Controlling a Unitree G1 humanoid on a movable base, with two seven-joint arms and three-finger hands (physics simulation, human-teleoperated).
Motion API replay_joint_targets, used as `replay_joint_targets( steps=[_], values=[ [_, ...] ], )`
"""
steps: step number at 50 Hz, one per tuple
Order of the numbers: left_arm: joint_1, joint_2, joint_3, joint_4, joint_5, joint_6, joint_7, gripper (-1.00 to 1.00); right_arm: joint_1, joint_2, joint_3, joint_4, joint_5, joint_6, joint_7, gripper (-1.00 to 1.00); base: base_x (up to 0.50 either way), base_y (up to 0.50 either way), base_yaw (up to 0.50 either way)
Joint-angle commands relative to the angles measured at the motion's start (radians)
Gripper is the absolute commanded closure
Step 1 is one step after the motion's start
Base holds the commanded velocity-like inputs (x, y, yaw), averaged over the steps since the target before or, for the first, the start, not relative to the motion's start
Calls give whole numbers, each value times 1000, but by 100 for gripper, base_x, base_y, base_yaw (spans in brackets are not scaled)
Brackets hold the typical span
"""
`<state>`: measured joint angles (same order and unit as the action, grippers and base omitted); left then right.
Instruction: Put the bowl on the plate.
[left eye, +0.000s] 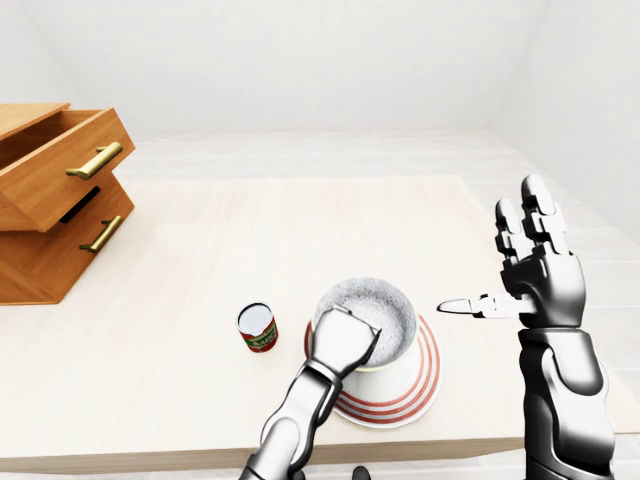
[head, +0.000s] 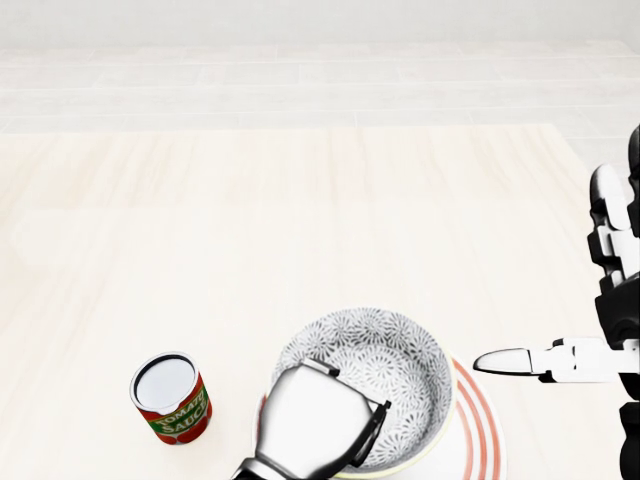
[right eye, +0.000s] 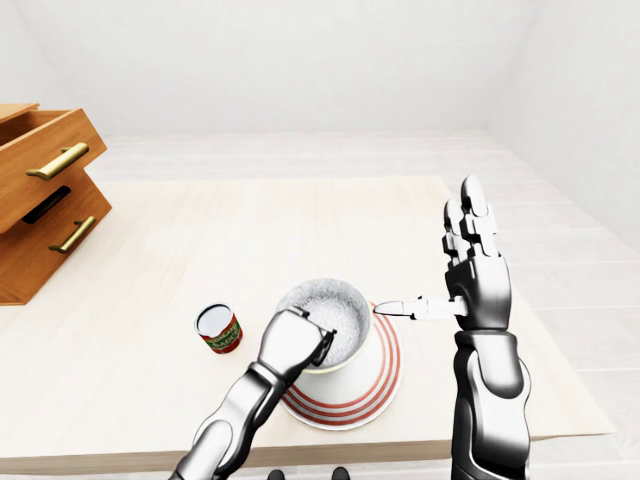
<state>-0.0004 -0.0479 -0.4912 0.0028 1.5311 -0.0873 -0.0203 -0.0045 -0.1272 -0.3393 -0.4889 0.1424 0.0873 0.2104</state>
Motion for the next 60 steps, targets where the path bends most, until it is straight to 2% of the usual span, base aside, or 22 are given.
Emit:
replay_joint_targets(
  steps=[1,15,60],
  values=[
    [12,-8,12,1,-23,0,44,100,3,0,-2,6,5,0,1,-100,0,0,0],
    [5,-11,10,40,-7,0,74,100,4,-3,-6,5,11,0,3,-100,0,0,0],
    [10,-11,-1,76,8,0,101,100,5,-5,-15,-14,14,0,4,-100,0,0,0]
  ],
)
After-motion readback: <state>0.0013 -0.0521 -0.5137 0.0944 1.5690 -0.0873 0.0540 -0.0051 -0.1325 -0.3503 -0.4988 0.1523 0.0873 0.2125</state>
